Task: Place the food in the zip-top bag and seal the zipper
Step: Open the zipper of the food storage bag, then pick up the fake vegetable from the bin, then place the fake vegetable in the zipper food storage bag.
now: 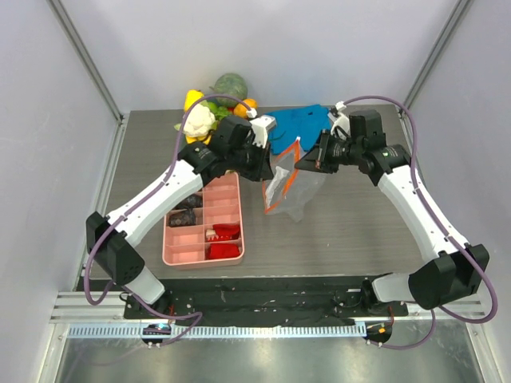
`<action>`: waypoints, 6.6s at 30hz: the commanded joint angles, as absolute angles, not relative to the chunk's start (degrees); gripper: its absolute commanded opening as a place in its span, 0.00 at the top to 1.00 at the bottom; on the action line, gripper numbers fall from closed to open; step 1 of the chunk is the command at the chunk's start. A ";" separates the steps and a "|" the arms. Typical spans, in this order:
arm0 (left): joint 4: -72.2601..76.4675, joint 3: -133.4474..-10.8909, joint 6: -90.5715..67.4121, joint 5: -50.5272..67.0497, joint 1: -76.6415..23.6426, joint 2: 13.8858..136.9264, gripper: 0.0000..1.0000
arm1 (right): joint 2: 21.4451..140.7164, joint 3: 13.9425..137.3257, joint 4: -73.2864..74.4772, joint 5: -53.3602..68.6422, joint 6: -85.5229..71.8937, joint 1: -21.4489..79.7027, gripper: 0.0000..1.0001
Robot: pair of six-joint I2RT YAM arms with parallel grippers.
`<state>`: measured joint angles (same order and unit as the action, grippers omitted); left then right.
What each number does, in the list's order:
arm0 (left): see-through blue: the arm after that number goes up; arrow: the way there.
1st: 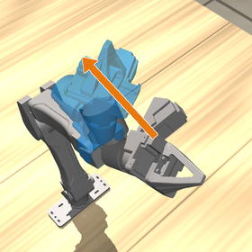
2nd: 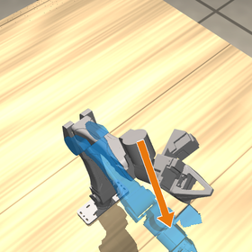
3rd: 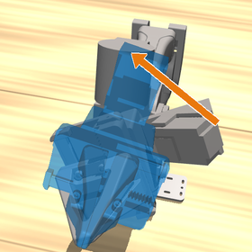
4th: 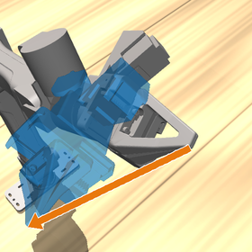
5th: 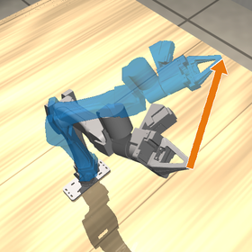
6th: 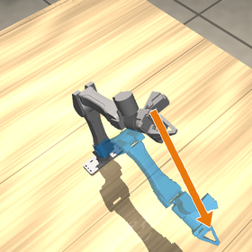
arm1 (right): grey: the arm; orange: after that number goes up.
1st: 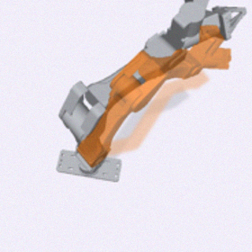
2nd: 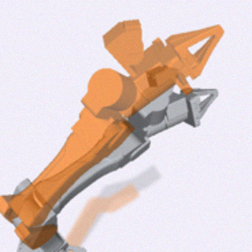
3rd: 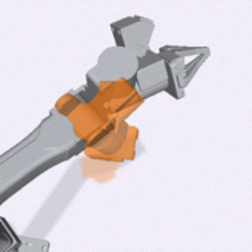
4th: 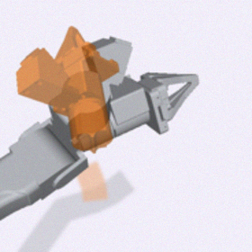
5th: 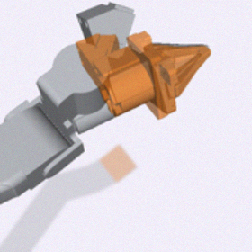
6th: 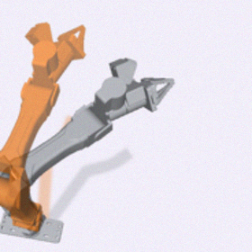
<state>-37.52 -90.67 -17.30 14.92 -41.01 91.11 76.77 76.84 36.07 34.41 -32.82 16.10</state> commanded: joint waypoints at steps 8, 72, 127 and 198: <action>-30.50 -90.08 -30.05 18.81 -40.87 90.87 1.00 | 79.63 80.95 40.17 27.58 -23.28 16.44 0.33; -32.43 -104.23 -8.01 9.09 -15.48 97.46 0.00 | 79.36 94.40 70.67 6.77 -17.91 7.29 0.99; -21.53 -114.52 -13.71 24.61 -0.26 118.48 0.85 | 90.70 96.94 61.17 13.09 -21.18 11.43 0.99; -48.34 -107.85 -18.02 5.61 -36.84 93.79 0.08 | 91.32 95.63 49.31 39.29 -29.27 21.19 0.99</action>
<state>-49.19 -106.98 -18.94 2.00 -39.55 100.90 92.58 94.61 51.66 36.18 -27.77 22.09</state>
